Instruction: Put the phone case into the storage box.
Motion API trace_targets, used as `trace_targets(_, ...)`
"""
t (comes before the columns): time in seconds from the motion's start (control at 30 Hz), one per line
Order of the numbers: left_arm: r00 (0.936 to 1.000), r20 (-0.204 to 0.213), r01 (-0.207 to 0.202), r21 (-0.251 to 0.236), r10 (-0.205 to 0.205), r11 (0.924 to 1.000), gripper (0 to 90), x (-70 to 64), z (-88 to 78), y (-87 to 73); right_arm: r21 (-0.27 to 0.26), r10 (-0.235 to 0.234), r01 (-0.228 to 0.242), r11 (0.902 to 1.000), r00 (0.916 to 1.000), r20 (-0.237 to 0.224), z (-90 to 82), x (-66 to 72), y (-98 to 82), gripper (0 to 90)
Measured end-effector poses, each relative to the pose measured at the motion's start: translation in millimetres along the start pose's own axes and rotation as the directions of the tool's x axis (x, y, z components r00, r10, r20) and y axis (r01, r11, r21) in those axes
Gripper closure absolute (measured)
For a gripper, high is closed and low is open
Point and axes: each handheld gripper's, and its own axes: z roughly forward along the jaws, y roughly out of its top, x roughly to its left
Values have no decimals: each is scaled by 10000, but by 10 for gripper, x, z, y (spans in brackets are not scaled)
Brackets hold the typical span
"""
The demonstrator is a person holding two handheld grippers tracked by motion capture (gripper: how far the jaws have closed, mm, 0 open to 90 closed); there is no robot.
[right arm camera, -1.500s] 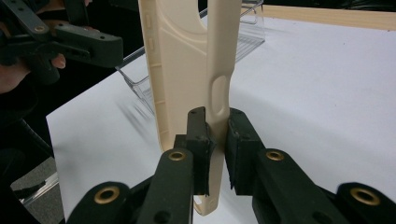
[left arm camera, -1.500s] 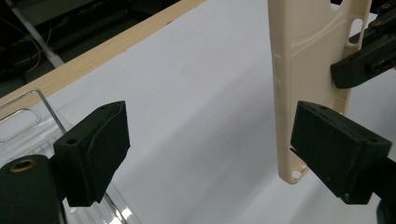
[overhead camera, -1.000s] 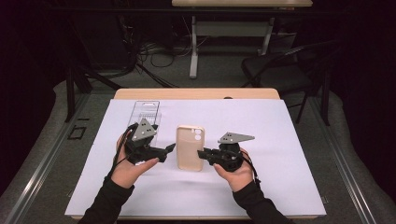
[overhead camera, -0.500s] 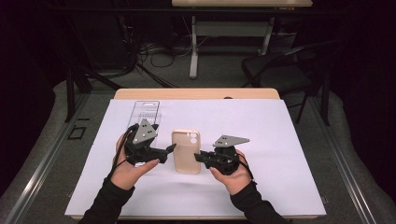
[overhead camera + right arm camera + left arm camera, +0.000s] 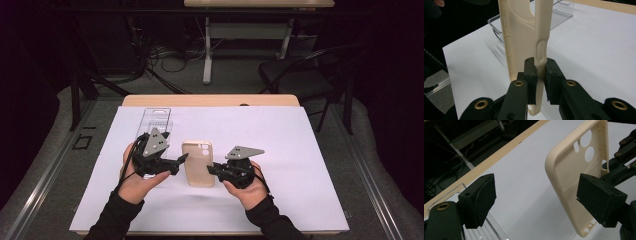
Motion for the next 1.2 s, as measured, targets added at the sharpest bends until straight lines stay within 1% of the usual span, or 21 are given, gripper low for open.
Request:
trace_targets(0.03,10000,-17,-75,5,75,10000,175,-5,-9,5,1,-7,7,10000,10000,-9,0,1,1,812)
trace_targets(0.17,9992,-51,-386,42,386,9992,253,-16,-29,14,84,-71,71,9999,10000,-16,4,1,0,812)
trace_targets(0.23,9981,-185,-579,131,581,9982,278,-25,-35,18,104,-106,105,9999,9999,6,5,2,-1,812)
trace_targets(0.33,9978,-171,-633,140,635,9979,302,-34,-40,21,173,-162,162,9997,9999,6,4,4,0,812)
trace_targets(0.4,9969,-172,-761,184,764,9969,325,-40,-46,26,213,-185,185,9996,9998,-13,6,9,0,812)
trace_targets(0.57,9954,-194,-930,232,934,9954,396,-56,-68,37,235,-329,330,9992,9994,-41,4,20,5,812)
trace_targets(0.63,9948,-133,-1001,290,1006,9945,420,-58,-73,41,233,-374,375,9990,9993,-43,5,25,6,812)
trace_targets(0.77,9926,-163,-1194,367,1201,9922,448,-58,-78,44,306,-445,447,9985,9990,-63,6,35,7,812)
trace_targets(0.8,9916,-161,-1274,323,1280,9913,449,-61,-77,44,284,-472,473,9985,9989,-57,10,36,6,812)
trace_targets(0.83,9908,-59,-1353,328,1356,9903,463,-62,-78,46,311,-491,493,9983,9988,-56,10,38,6,811)
trace_targets(0.87,9910,-6,-1337,340,1338,9904,488,-64,-78,46,295,-503,505,9983,9987,-53,13,41,5,811)
trace_targets(1.0,9898,31,-1424,423,1424,9889,489,-71,-78,51,316,-540,541,9980,9985,-53,16,48,4,812)
trace_targets(1.07,9885,-19,-1508,442,1511,9876,491,-73,-86,56,318,-577,578,9978,9983,-62,17,52,4,812)
trace_targets(1.2,9883,152,-1520,404,1515,9876,542,-74,-94,60,340,-610,613,9975,9981,-89,19,65,4,812)
